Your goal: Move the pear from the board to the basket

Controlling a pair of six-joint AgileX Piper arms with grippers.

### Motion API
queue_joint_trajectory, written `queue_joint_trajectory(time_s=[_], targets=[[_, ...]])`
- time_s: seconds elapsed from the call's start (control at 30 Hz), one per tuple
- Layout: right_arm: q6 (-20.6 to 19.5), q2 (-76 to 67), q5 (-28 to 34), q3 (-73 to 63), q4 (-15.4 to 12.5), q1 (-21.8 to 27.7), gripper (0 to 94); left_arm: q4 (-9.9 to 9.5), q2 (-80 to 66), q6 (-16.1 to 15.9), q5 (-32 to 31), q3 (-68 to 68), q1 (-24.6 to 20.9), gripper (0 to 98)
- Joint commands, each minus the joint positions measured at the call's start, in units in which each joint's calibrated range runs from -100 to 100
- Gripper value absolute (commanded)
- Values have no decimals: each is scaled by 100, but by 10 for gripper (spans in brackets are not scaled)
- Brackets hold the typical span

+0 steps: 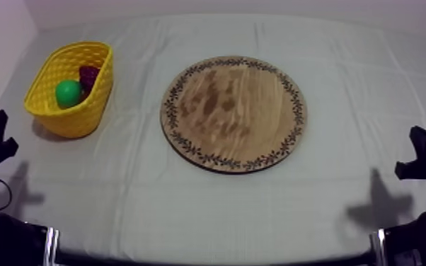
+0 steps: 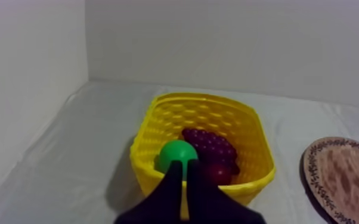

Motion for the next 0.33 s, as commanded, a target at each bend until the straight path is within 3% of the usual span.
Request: queue_joint_trajectory(time_s=[0.0,0.3], targets=[[3,-5,-3,5,2,0,5,26,0,-79,72,-8,0,4],[4,-5,-3,5,2,0,5,88,0,-381,255,-38,1,4]])
